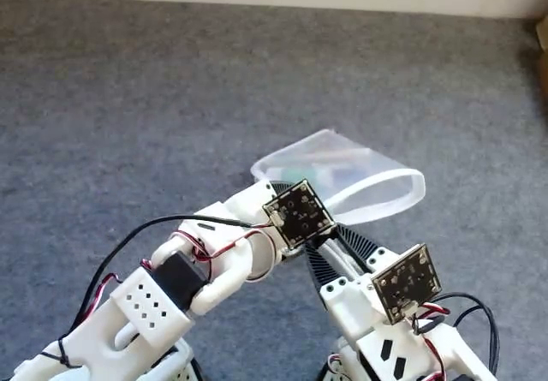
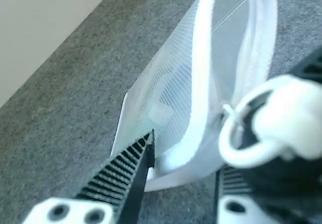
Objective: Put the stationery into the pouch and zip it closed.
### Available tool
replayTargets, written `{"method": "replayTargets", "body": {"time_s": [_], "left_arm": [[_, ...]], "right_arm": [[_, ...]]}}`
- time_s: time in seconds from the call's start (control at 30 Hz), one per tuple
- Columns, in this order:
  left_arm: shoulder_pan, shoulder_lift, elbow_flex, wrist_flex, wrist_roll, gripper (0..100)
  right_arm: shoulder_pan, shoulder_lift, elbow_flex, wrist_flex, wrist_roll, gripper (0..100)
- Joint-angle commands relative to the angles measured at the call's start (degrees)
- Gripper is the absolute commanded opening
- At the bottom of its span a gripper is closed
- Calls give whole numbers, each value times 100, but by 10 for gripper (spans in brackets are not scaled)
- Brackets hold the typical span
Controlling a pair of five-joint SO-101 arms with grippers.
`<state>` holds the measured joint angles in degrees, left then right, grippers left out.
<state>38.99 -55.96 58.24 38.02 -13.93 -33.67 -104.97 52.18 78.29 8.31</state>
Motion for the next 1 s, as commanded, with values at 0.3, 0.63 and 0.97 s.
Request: {"method": "replayTargets", "body": {"time_s": [0.3,0.63,0.97], "left_arm": [[84,-145,-31,-158,-9,6],[48,-145,-22,-141,9,6],[-295,-145,-31,-141,0,6]], "right_arm": [[629,-40,-224,-576,-70,5],[734,-40,-207,-875,-422,5],[2132,-40,787,-2264,-633,5]]}}
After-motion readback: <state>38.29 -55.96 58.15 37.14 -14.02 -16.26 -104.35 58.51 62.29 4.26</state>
